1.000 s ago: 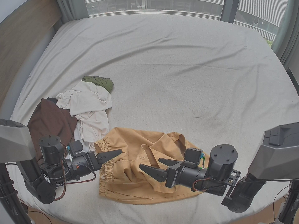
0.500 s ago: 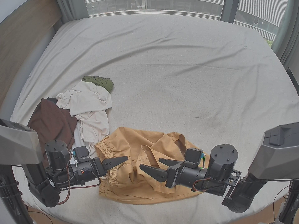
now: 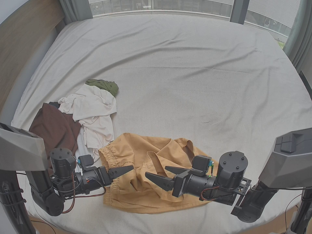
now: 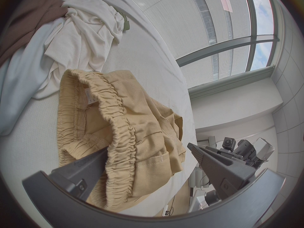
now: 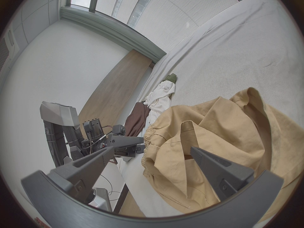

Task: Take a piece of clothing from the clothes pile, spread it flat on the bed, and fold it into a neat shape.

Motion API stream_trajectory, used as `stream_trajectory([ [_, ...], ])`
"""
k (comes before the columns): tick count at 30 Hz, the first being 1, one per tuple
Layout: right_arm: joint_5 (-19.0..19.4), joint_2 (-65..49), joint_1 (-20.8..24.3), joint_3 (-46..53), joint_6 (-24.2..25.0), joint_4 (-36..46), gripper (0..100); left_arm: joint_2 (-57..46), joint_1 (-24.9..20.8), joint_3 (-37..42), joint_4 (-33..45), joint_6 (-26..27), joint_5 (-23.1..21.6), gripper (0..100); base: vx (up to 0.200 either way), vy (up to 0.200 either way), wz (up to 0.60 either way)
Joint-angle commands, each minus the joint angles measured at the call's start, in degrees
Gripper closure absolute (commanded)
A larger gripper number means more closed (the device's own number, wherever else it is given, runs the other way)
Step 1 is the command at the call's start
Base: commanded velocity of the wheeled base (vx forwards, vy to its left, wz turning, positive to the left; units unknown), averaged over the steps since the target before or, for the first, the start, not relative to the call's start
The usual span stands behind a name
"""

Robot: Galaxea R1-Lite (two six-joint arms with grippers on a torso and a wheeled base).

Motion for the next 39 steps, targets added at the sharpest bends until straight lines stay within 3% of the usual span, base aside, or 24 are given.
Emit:
stream_trajectory([
  [1,0.0,0.1,0.1,0.1,0.0,0.0,0,-0.1,-0.2,-0.2,0.0,-0.3,-0.1,0,0.000,0.000,0.00],
  [11,0.0,0.2,0.2,0.0,0.0,0.1,0,-0.3,-1.0,0.1,-0.1,-0.5,-0.2,0,0.000,0.000,0.00],
  [12,0.0,0.2,0.2,0.0,0.0,0.0,0,-0.3,-1.0,-0.1,-0.1,-0.5,-0.2,100,0.000,0.000,0.00],
  [35,0.0,4.1,-0.3,-1.8,0.1,0.4,0,-6.5,1.8,-1.0,0.0,0.0,0.2,100,0.000,0.000,0.00],
  [39,-2.5,6.5,-0.6,-2.3,0.1,0.3,0,-3.5,1.7,-0.1,0.0,1.0,0.3,100,0.000,0.000,0.00],
])
